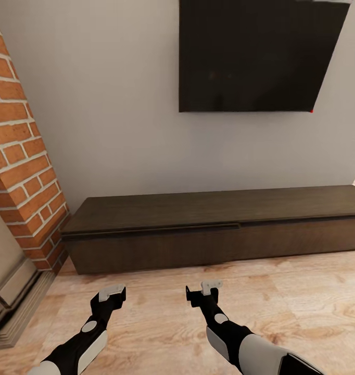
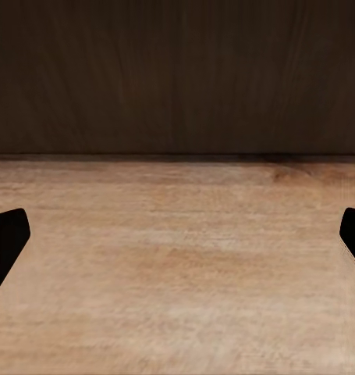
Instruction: Place each of the two pumpkins and all three candles from the living room inside a cabinet in the living room (use any cabinet), then make sure every cabinet is closed, and position the cauldron so it is next to a table in the living room.
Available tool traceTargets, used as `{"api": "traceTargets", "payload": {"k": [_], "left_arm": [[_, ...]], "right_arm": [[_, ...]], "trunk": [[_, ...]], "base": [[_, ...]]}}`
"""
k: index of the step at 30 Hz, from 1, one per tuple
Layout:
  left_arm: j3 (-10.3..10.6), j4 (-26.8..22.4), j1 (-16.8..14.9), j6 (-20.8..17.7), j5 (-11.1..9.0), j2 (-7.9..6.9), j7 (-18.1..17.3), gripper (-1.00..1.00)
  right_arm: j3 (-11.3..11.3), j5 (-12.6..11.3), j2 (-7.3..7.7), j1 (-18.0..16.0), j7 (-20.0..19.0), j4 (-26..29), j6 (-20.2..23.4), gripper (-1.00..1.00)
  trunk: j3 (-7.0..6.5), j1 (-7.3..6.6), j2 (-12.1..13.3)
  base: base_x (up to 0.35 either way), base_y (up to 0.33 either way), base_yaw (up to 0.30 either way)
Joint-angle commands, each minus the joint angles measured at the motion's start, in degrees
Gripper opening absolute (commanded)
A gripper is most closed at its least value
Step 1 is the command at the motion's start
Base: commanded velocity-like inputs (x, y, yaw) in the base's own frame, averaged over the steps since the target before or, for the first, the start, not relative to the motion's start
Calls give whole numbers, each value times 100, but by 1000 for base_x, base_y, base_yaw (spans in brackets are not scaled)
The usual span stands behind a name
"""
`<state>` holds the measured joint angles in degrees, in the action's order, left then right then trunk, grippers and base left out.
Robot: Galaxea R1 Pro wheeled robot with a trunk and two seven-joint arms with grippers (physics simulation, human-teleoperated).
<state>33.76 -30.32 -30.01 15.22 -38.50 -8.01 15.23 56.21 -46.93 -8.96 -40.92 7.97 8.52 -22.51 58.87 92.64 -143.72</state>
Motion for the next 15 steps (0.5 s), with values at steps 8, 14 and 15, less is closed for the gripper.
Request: {"api": "traceTargets", "payload": {"k": [8, 14, 15], "left_arm": [[27, -58, -5, -297, -21, -25, 50, 100], [26, -40, -5, -651, -50, -33, 53, 100], [27, -38, -5, -666, -63, -33, 52, 100]], "right_arm": [[48, -24, 0, -4, 54, 0, 10, 100], [44, -45, -3, -4, 57, -2, 35, 100], [43, -46, -5, -4, 57, -3, 37, 100]], "trunk": [[-173, -22, 9], [-305, -37, 17], [-328, -40, 18]], "base": [[0, 0, 0], [0, 0, 0], [0, 0, 0]]}}
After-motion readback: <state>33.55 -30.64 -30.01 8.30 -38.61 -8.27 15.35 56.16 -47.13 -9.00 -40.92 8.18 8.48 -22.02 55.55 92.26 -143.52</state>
